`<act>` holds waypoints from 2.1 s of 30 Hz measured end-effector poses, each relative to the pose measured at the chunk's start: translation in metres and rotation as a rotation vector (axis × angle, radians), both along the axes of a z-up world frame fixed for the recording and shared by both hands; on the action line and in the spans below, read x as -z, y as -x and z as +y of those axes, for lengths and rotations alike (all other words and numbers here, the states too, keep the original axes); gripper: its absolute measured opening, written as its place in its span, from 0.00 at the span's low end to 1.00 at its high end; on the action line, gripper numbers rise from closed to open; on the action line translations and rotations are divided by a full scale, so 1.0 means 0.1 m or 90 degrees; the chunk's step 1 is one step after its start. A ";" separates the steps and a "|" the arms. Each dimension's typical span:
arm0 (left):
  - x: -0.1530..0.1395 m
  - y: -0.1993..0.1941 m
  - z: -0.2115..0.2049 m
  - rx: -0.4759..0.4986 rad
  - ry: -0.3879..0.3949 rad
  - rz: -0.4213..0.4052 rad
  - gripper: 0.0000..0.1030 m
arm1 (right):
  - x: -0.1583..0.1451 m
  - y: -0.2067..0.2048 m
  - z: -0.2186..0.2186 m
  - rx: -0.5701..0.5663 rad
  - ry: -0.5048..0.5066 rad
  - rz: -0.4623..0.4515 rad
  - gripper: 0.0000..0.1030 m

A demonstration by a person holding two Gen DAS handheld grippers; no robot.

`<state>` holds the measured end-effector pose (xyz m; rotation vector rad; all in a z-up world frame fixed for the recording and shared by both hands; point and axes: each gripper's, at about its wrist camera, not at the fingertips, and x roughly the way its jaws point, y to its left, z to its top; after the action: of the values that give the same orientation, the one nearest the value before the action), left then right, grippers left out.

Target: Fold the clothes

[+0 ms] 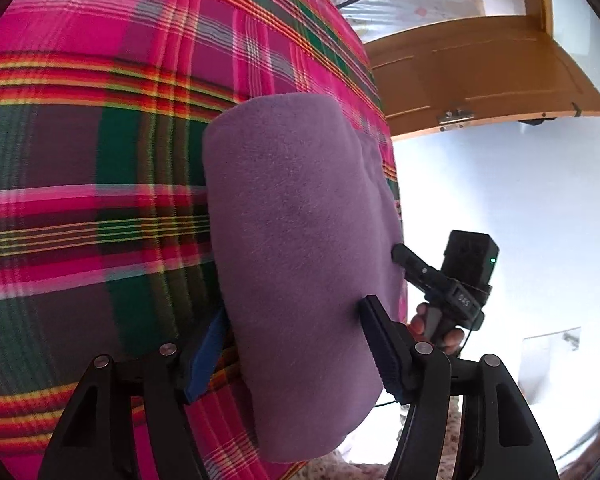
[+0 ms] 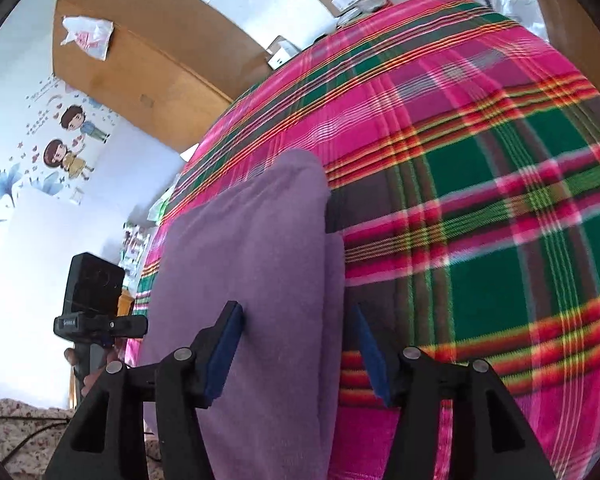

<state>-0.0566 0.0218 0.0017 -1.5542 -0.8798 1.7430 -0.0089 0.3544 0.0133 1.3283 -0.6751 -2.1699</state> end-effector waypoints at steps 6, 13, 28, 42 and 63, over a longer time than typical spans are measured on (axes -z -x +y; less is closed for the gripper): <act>0.05 0.02 -0.02 0.008 -0.037 -0.025 0.67 | 0.03 0.09 -0.08 -0.055 0.016 0.005 0.58; 0.03 0.03 0.08 0.017 -0.047 -0.034 0.67 | 0.02 0.05 0.00 -0.077 0.051 -0.001 0.58; 0.07 -0.10 -0.10 -0.004 -0.054 -0.048 0.53 | -0.05 0.04 -0.23 -0.017 -0.009 0.008 0.52; 0.10 -0.16 -0.20 -0.010 -0.054 -0.042 0.38 | -0.13 -0.09 -0.49 0.049 -0.180 0.051 0.43; 0.22 0.10 -0.24 0.025 -0.054 -0.043 0.36 | -0.31 -0.18 -0.77 0.132 -0.198 0.045 0.27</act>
<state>-0.0661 -0.0022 -0.0198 -1.5724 -0.9374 1.6137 0.0089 0.2778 0.0444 1.3742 -0.4796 -2.5597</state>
